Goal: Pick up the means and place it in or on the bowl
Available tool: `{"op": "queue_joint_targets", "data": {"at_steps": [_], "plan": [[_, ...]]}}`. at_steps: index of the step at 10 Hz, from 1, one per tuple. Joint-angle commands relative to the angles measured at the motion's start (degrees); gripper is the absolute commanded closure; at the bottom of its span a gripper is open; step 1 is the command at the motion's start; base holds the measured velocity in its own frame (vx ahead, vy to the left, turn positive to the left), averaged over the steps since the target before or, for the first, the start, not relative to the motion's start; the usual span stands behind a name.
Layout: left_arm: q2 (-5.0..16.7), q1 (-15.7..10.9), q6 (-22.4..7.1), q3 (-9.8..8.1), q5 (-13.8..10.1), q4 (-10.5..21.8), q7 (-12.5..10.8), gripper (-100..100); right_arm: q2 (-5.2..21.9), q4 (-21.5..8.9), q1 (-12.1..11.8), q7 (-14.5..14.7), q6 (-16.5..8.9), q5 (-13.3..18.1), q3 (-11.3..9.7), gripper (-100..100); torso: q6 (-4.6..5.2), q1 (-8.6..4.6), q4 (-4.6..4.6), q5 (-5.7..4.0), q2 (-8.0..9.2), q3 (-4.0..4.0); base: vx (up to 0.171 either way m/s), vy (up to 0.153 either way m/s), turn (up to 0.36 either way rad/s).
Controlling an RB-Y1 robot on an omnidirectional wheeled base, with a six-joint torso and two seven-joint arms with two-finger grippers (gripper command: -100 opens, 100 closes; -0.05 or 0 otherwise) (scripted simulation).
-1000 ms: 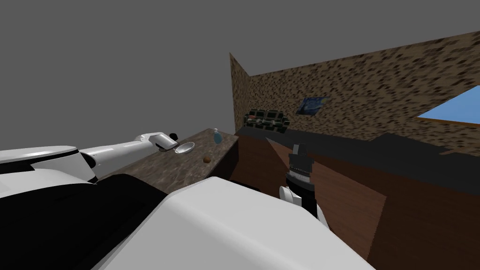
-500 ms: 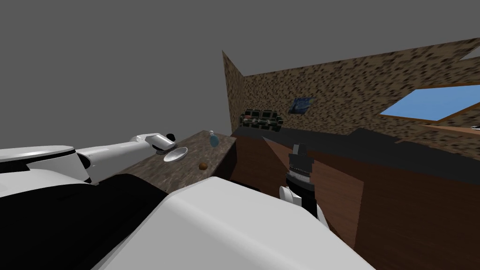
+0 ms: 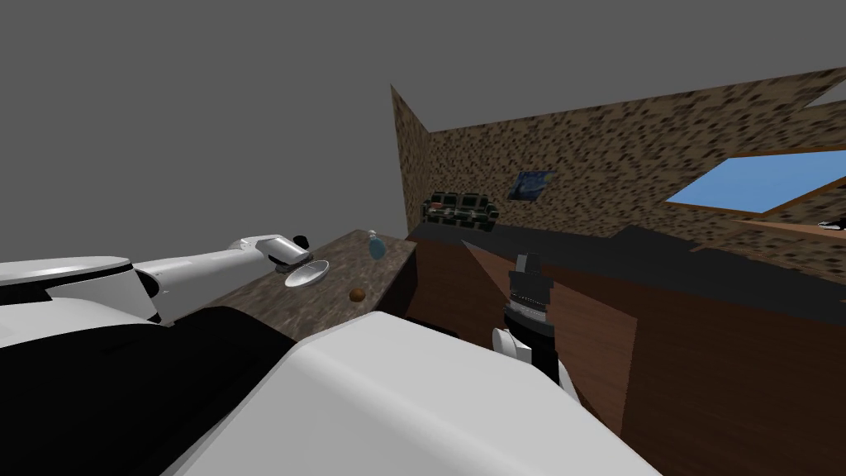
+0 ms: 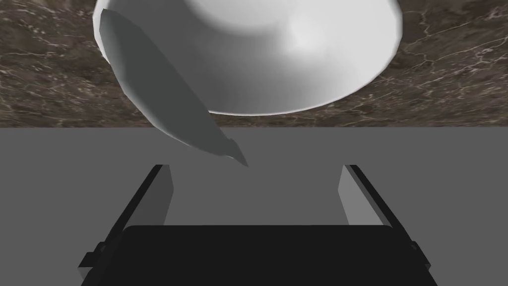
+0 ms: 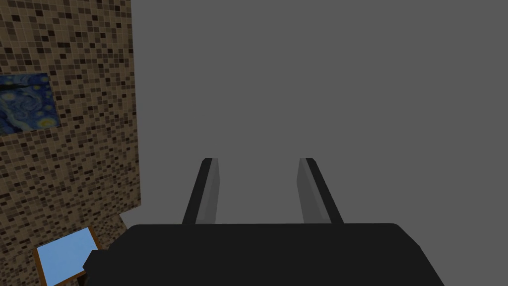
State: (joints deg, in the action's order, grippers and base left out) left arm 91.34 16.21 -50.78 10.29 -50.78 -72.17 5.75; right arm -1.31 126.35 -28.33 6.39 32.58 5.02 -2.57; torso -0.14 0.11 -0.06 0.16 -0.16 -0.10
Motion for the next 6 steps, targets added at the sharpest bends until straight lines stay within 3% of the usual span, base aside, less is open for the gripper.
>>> {"op": "queue_joint_targets", "data": {"at_steps": [1, 2, 3, 6], "plan": [[0.0, 0.0, 0.0, 0.00, 0.0, 0.0, 0.0, -100, 0.0, 0.0, 0.0, 0.0, 0.0, 0.0, 0.0, 0, 0.00, 0.00, 0.00, 0.00, 0.00, 0.00, 0.000, 0.000, 0.000], [0.0, 0.0, 0.0, 0.00, 0.0, 0.0, 0.0, 0, 0.0, 0.0, 0.0, 0.0, 0.0, 0.0, 0.0, 0, 0.00, 0.00, 0.00, 0.00, 0.00, 0.00, 0.000, 0.000, 0.000], [1.9, -0.1, -1.7, -0.37, -1.2, -1.8, -1.0, -100, 0.0, 0.0, 0.0, 0.0, 0.0, 0.0, 0.0, 0, 0.00, 0.00, 0.00, 0.00, 0.01, 0.00, -0.026, 0.028, -0.006], [4.8, -0.3, -4.1, -0.92, -2.9, -4.6, -2.5, -100, 0.0, 0.0, 0.0, 0.0, 0.0, 0.0, 0.0, 0, 0.00, 0.13, 0.04, 0.02, 0.19, 0.11, -0.054, 0.041, -0.015]]}}
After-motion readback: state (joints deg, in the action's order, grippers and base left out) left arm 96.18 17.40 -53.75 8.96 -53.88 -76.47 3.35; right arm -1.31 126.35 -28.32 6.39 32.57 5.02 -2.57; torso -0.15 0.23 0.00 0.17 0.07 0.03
